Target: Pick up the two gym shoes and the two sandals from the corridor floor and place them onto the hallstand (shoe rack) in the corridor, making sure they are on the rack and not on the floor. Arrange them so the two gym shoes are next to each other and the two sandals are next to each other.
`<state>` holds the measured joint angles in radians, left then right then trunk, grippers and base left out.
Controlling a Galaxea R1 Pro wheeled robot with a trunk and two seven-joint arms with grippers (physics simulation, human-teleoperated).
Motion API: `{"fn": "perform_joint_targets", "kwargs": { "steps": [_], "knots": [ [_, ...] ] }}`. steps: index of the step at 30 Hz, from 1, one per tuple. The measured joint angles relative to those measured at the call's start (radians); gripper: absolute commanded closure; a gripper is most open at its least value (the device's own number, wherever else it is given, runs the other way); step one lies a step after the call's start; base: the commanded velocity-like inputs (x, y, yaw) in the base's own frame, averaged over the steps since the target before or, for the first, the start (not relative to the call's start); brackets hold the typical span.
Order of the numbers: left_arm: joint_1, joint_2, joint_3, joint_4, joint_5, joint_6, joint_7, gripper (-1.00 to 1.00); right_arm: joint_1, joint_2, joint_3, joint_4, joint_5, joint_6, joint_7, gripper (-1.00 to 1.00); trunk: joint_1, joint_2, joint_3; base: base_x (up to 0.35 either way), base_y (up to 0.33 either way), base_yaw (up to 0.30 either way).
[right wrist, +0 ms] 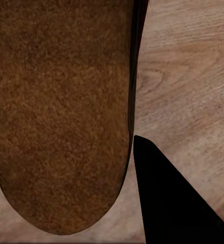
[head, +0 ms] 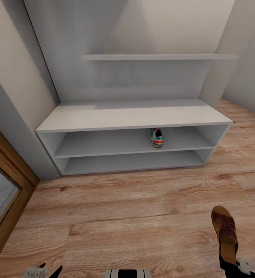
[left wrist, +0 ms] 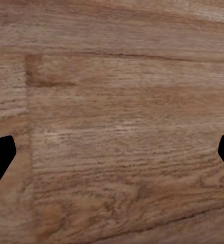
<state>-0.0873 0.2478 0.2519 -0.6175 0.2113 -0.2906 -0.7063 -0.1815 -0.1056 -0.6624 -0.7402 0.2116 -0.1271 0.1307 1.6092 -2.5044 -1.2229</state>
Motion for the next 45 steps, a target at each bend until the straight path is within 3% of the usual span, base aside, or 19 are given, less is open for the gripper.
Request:
{"fn": "perform_joint_targets", "kwargs": {
  "steps": [15,19,21,24,26,28,30,33,36,38,41,45],
  "knots": [
    [-0.001,-0.003,-0.007,-0.007,0.000,-0.002,-0.020,-1.00,0.000,0.010,0.001,-0.005,0.000,0.000,0.000,1.00,0.000,0.000,0.000,0.000,0.156,0.000],
    [-0.002,-0.003,-0.010,-0.008,0.000,-0.001,-0.132,-1.00,0.000,0.011,0.001,-0.002,-0.001,0.001,0.001,1.00,0.000,0.000,0.000,0.000,0.004,0.000],
    [-0.003,-0.002,-0.004,-0.007,0.002,0.003,-0.266,-1.00,0.000,0.015,0.004,0.005,-0.001,0.001,0.003,1.00,0.000,0.000,0.000,0.000,0.001,0.000],
    [-0.004,0.001,0.002,-0.007,0.007,0.005,-0.356,-1.00,0.000,0.033,0.031,0.019,0.001,0.002,0.004,1.00,0.000,0.000,0.000,0.000,0.000,0.000],
    [-0.004,0.003,0.006,-0.006,0.010,0.006,-0.414,-1.00,0.000,0.053,0.087,0.022,0.002,0.004,0.003,1.00,0.000,0.000,0.000,0.000,0.000,0.000],
    [-0.004,0.005,0.008,-0.006,0.012,0.005,-0.477,-1.00,0.000,0.076,0.203,0.022,0.004,0.009,-0.003,1.00,0.000,0.000,0.000,0.000,0.000,0.000],
    [-0.004,0.006,0.009,-0.005,0.011,0.005,-0.498,-1.00,-0.001,0.087,0.260,0.023,0.003,0.016,-0.010,1.00,0.000,0.000,0.000,0.000,0.000,0.000],
    [-0.002,0.012,0.029,-0.004,0.011,0.004,-0.527,-1.00,-0.021,0.129,0.390,0.022,0.000,0.092,-0.058,1.00,0.000,0.000,0.000,0.000,0.000,0.000],
    [-0.001,0.021,0.056,-0.003,0.011,0.004,-0.540,-1.00,-0.069,0.184,0.435,0.023,-0.001,0.191,-0.119,1.00,0.000,0.000,0.000,0.000,0.000,0.000],
    [0.000,0.031,0.079,-0.002,0.009,0.004,-0.574,-1.00,-0.156,0.248,0.489,0.029,-0.004,0.330,-0.217,1.00,0.000,0.000,0.000,0.000,0.000,0.000],
    [0.000,0.035,0.084,-0.002,0.008,0.003,-0.590,-1.00,-0.223,0.279,0.542,0.025,-0.002,0.390,-0.252,1.00,0.000,0.000,0.000,0.000,0.000,0.000],
    [0.000,0.038,0.087,0.000,0.003,0.002,-0.595,-1.00,-0.329,0.279,0.600,0.028,0.000,0.469,-0.279,1.00,0.000,0.000,0.000,0.000,0.000,0.000]
  ]
}}
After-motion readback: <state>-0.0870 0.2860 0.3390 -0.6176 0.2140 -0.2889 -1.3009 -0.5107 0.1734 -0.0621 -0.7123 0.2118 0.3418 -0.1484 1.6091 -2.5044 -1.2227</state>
